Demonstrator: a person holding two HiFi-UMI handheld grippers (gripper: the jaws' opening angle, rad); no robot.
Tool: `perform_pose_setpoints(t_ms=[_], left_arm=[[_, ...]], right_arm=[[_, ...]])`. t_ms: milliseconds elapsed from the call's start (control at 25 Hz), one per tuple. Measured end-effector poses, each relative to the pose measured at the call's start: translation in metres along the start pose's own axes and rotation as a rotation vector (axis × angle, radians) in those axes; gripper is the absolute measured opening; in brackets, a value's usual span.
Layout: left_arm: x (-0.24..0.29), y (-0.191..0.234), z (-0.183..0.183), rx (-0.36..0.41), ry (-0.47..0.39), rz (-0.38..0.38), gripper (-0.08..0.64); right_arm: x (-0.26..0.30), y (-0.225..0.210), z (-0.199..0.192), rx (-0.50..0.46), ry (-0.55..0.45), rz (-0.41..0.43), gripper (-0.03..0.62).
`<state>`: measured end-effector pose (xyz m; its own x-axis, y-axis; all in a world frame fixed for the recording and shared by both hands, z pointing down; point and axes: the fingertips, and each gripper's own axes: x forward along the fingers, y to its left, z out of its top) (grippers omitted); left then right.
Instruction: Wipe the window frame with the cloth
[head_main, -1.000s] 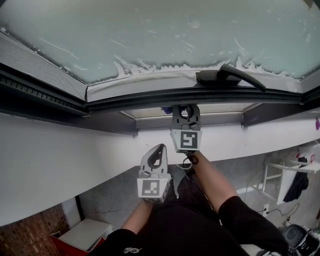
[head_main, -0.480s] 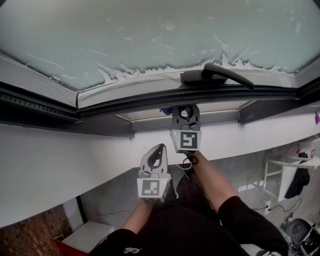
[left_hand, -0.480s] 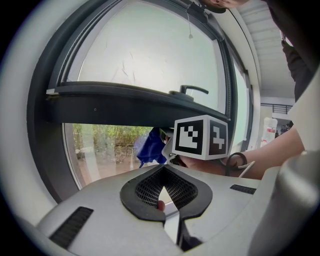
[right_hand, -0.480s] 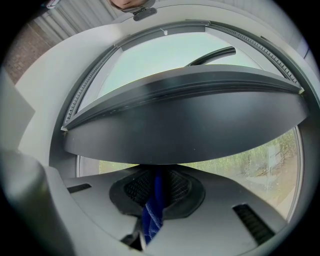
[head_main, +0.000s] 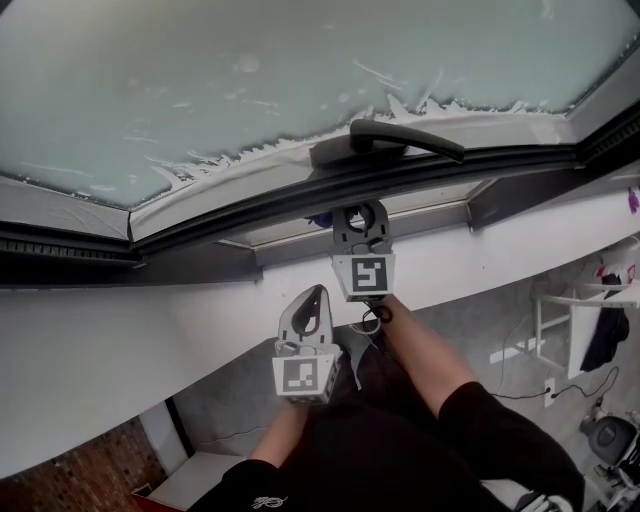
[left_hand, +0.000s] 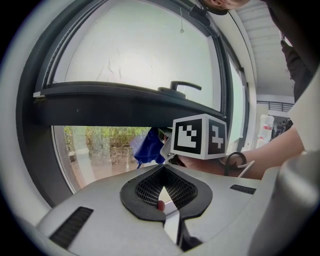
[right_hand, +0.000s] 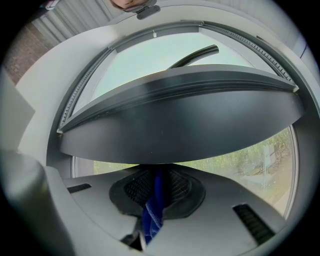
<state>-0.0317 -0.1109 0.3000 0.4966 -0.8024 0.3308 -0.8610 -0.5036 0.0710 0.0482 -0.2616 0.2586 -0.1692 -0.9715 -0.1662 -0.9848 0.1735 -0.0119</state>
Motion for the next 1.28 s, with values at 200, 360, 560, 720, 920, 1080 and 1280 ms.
perform_pose_setpoints(t_ms=[200, 360, 560, 720, 920, 1080, 1280], left_arm=[[0.009, -0.014, 0.002, 0.027, 0.008, -0.023, 0.003], [0.016, -0.028, 0.006, 0.045, 0.002, -0.042, 0.004], [0.024, -0.045, 0.008, 0.062, 0.008, -0.055, 0.005], [0.029, -0.056, 0.011, 0.069, 0.009, -0.052, 0.005], [0.035, -0.063, 0.013, 0.073, 0.016, -0.029, 0.003], [0.040, -0.064, 0.017, 0.065, 0.011, 0.015, 0.003], [0.034, -0.068, 0.010, 0.065, 0.033, 0.070, 0.004]], right_arm=[[-0.005, -0.021, 0.001, 0.010, 0.001, -0.026, 0.021], [-0.008, -0.036, 0.002, 0.009, -0.004, -0.037, 0.023], [-0.012, -0.050, 0.003, -0.001, -0.007, -0.038, 0.021], [-0.013, -0.058, 0.004, -0.001, -0.016, -0.027, 0.021], [-0.013, -0.060, 0.003, 0.010, -0.013, -0.002, 0.021], [-0.011, -0.061, 0.004, 0.026, -0.015, 0.026, 0.022], [-0.011, -0.062, 0.003, 0.033, -0.017, 0.060, 0.023]])
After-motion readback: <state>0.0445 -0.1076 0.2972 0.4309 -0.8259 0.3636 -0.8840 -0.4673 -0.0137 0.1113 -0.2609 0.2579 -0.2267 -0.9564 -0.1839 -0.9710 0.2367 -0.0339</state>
